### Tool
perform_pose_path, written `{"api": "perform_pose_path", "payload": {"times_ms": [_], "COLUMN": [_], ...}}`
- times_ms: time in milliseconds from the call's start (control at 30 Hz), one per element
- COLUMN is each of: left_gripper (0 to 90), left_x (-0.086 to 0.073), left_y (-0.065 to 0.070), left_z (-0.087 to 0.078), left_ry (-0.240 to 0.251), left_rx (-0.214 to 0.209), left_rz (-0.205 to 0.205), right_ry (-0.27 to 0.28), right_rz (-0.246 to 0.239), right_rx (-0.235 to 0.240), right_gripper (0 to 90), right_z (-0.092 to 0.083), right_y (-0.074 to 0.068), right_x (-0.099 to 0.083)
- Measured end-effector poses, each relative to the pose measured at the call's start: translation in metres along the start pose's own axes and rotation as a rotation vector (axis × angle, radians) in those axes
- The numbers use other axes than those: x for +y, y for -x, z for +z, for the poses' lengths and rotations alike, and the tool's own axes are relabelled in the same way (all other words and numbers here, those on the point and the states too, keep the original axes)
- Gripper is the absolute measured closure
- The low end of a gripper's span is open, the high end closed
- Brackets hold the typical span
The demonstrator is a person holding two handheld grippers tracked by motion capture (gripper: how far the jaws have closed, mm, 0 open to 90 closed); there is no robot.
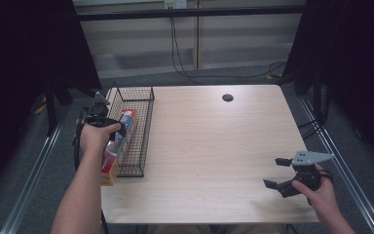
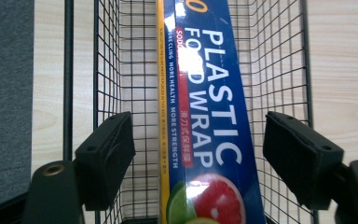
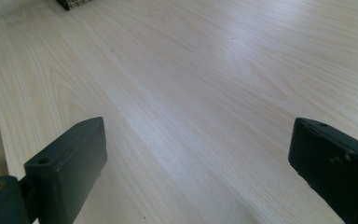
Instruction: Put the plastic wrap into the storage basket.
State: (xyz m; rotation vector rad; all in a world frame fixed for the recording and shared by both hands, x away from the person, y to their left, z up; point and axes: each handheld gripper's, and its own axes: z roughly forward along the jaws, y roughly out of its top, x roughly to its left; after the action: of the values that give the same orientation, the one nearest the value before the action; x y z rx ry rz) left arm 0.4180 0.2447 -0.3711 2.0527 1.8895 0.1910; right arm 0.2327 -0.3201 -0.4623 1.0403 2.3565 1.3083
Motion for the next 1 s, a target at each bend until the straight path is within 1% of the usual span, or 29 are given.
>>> {"api": "perform_pose_path", "payload": {"times_ms": [33, 67, 133, 167, 200, 267, 333, 400, 433, 467, 500, 533, 667, 700, 733, 800, 833, 867, 1000], "left_gripper": [24.2, 24.0, 23.6, 23.4, 23.1, 23.1, 22.9, 22.7, 22.8, 22.8, 22.8, 22.8, 22.5, 22.3, 22.2, 22.3, 22.2, 22.1, 21.9], "left_x": [0.0, 0.0, 0.001, 0.001, 0.002, 0.002, 0.003, 0.004, 0.004, 0.004, 0.005, 0.005, 0.004, 0.004, 0.004, 0.003, 0.003, 0.003, 0.0], "left_y": [0.0, -0.001, -0.002, 0.0, 0.0, 0.003, 0.006, 0.008, 0.01, 0.01, 0.013, 0.017, 0.025, 0.026, 0.028, 0.032, 0.034, 0.034, 0.047], "left_z": [-0.002, -0.004, -0.007, -0.009, -0.01, -0.013, -0.015, -0.016, -0.017, -0.017, -0.018, -0.02, -0.021, -0.022, -0.022, -0.023, -0.023, -0.023, -0.024], "left_ry": [0.002, 0.002, 0.008, 0.011, 0.013, 0.016, 0.025, 0.021, 0.02, 0.02, 0.022, 0.027, 0.036, 0.037, 0.045, 0.044, 0.045, 0.045, 0.053], "left_rx": [-0.007, -0.008, -0.013, -0.023, -0.029, -0.045, -0.053, -0.057, -0.068, -0.068, -0.076, -0.096, -0.128, -0.146, -0.156, -0.15, -0.154, -0.154, -0.19], "left_rz": [0.002, 0.015, 0.029, 0.022, 0.031, 0.029, 0.042, 0.057, 0.059, 0.059, 0.074, 0.088, 0.106, 0.119, 0.121, 0.146, 0.158, 0.158, 0.202], "right_ry": [0.001, 0.0, 0.0, 0.0, 0.0, 0.001, 0.001, 0.0, -0.002, -0.002, -0.002, 0.001, 0.001, 0.0, -0.001, -0.002, -0.002, -0.002, -0.005], "right_rz": [0.0, 0.0, 0.001, 0.001, 0.001, 0.0, 0.0, -0.001, -0.001, -0.001, -0.001, -0.001, -0.001, -0.001, -0.002, -0.001, -0.001, -0.001, -0.003], "right_rx": [-0.003, -0.001, -0.004, -0.004, -0.004, -0.004, -0.005, -0.004, -0.001, -0.001, 0.0, -0.003, 0.002, 0.004, 0.003, 0.001, 0.0, 0.0, 0.005], "right_gripper": [4.2, 4.1, 4.1, 4.2, 4.2, 4.2, 4.2, 4.2, 4.2, 4.2, 4.2, 4.1, 4.1, 4.1, 4.1, 4.1, 4.2, 4.2, 4.1], "right_z": [0.0, 0.0, 0.001, 0.001, 0.001, 0.001, 0.001, 0.001, 0.001, 0.001, 0.001, 0.0, 0.001, 0.001, 0.001, 0.001, 0.001, 0.001, 0.001], "right_y": [0.0, 0.0, -0.001, -0.001, -0.001, 0.0, 0.0, -0.001, -0.001, -0.001, -0.001, -0.001, 0.0, 0.0, 0.0, 0.0, 0.0, 0.0, -0.001], "right_x": [0.0, 0.0, 0.0, 0.0, 0.001, 0.001, 0.001, 0.0, 0.0, 0.0, 0.0, 0.0, 0.0, 0.0, 0.0, 0.0, 0.0, 0.0, 0.0]}}
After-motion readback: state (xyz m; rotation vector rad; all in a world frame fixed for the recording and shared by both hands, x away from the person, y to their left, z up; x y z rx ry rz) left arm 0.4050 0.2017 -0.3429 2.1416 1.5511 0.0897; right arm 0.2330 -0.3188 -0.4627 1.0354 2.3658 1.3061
